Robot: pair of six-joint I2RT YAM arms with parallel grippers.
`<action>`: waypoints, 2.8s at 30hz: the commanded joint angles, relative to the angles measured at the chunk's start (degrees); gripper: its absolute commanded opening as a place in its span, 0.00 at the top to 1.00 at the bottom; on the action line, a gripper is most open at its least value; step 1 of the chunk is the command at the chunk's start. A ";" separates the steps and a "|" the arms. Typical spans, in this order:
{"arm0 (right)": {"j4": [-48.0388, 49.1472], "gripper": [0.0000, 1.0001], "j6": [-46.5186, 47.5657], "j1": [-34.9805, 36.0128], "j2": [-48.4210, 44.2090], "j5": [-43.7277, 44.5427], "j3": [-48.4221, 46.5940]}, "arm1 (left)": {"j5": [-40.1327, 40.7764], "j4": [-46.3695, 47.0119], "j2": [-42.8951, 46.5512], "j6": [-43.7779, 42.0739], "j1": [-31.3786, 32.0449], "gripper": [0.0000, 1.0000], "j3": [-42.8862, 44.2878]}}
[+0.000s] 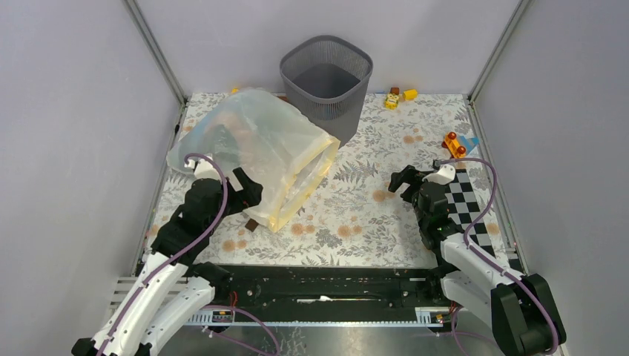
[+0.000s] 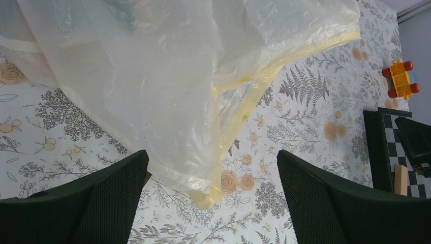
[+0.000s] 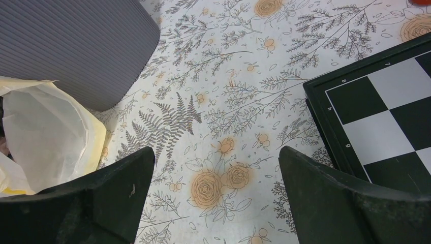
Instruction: Put the trash bags into the trash bin
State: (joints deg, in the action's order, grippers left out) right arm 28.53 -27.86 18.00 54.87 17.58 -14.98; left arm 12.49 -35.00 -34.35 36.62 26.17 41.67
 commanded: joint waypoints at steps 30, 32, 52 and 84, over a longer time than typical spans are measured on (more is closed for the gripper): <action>2.20 0.00 1.28 0.28 -2.14 0.83 0.39 | 27.48 17.82 -43.29 -12.98 19.30 0.01 17.53; 2.43 0.00 1.28 0.27 -2.00 0.77 0.48 | 27.72 23.17 -45.38 -16.09 19.52 0.01 15.69; 3.64 0.00 0.93 0.23 -3.21 -2.76 1.28 | 29.99 36.09 -67.95 -22.26 12.11 0.84 21.32; 34.03 1.00 -6.29 42.03 39.89 5.15 -23.73 | 23.45 -20.19 -54.21 -24.57 6.61 1.00 48.54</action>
State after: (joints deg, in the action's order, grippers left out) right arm 56.12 -33.30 56.49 88.66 15.88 -31.70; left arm 38.06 -53.87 -92.09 14.24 34.04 91.77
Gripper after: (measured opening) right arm 0.028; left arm 0.002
